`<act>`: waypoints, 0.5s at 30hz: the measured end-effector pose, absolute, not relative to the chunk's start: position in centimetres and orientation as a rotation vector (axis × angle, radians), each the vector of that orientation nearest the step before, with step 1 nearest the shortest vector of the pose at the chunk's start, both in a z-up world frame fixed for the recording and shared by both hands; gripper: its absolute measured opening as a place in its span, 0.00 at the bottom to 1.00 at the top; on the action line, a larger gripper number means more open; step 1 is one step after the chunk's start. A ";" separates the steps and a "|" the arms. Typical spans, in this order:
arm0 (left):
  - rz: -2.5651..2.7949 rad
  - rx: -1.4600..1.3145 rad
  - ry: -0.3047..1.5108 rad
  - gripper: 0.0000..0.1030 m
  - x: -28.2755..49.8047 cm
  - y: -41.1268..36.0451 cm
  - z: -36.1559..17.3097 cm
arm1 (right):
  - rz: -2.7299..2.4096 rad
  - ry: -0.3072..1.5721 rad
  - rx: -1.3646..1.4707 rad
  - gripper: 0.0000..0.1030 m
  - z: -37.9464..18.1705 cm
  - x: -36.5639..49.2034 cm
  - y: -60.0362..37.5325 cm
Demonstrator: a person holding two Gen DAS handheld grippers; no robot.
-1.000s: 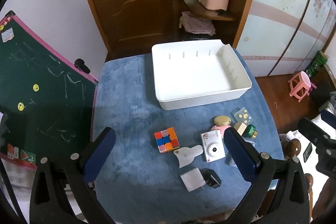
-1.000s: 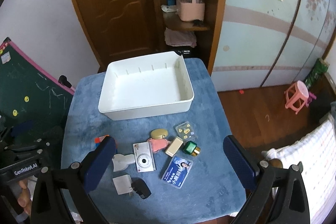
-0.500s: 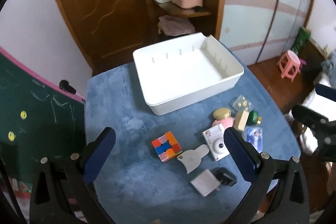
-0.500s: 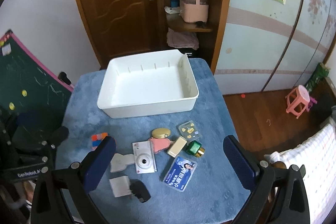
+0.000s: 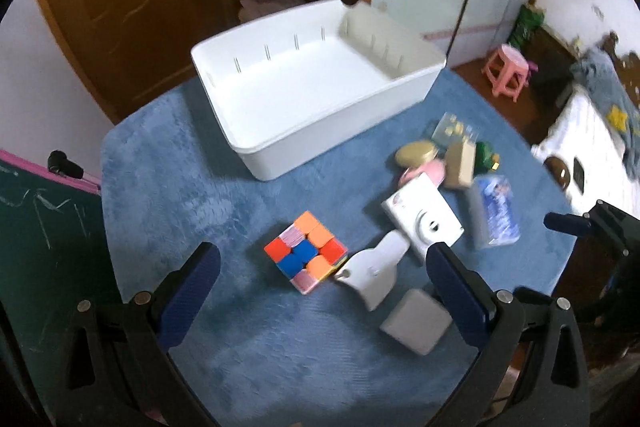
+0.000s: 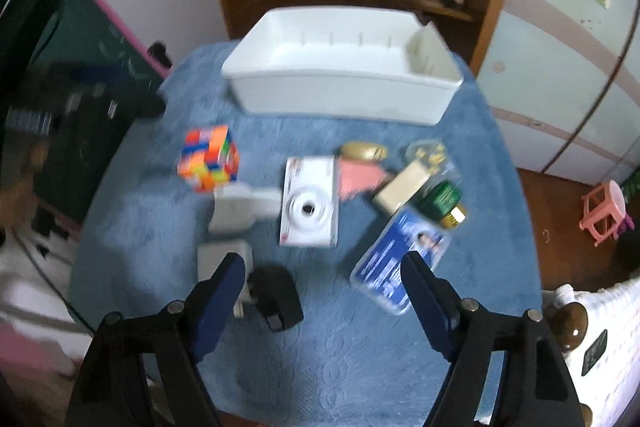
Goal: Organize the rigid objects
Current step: 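Grasp the Rubik's cube with the left tool while the right tool grasps the black charger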
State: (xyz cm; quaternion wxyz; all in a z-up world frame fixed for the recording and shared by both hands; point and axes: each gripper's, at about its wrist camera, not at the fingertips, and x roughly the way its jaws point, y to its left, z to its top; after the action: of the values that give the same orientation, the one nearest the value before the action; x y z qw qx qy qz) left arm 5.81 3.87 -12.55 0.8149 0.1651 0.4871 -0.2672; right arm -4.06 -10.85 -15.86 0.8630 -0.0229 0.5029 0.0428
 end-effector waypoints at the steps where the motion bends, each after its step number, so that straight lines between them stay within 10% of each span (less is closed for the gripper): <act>1: -0.587 0.378 1.044 0.99 6.0 3.9 -13.2 | 0.104 1.066 -0.059 0.78 -16.9 -4.4 -10.5; 15: -0.798 0.629 1.142 0.99 8.9 3.4 -20.3 | 0.136 1.117 -0.283 0.53 -24.1 -5.7 -6.3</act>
State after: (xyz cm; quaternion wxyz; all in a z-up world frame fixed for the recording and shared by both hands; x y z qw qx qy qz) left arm 8.92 3.41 -20.32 0.7219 0.2848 0.5169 -0.3614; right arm -5.69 -6.31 -24.11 0.8363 -0.1338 0.5278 0.0641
